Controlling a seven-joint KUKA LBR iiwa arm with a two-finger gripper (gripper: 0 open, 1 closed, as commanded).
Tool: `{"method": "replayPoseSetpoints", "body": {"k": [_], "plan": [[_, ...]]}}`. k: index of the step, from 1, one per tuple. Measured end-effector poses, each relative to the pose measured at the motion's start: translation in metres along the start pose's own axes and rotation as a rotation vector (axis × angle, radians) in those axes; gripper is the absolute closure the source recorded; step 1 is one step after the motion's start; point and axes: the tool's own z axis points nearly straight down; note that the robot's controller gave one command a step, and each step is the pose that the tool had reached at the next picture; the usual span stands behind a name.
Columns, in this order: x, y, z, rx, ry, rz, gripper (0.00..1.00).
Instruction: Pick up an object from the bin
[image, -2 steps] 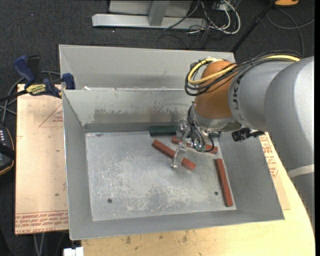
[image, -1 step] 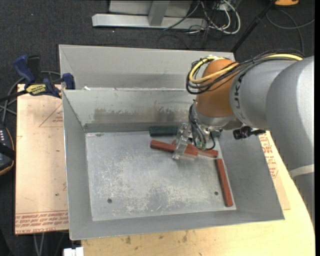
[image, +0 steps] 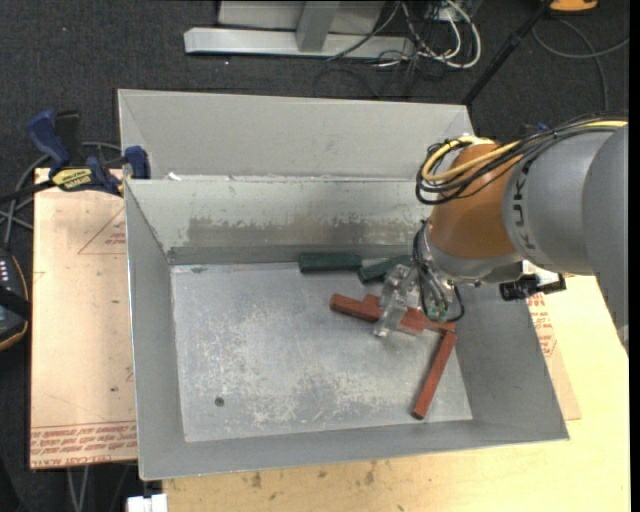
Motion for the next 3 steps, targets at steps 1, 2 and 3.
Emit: {"method": "replayPoseSetpoints", "body": {"k": [1,2,3], "plan": [[0.001,-0.009,-0.16,0.007,0.009,-0.002,1.0],[0.002,-0.01,-0.156,0.01,0.018,-0.003,0.0],[0.023,-0.093,-0.059,0.015,0.026,0.231,0.0]]}}
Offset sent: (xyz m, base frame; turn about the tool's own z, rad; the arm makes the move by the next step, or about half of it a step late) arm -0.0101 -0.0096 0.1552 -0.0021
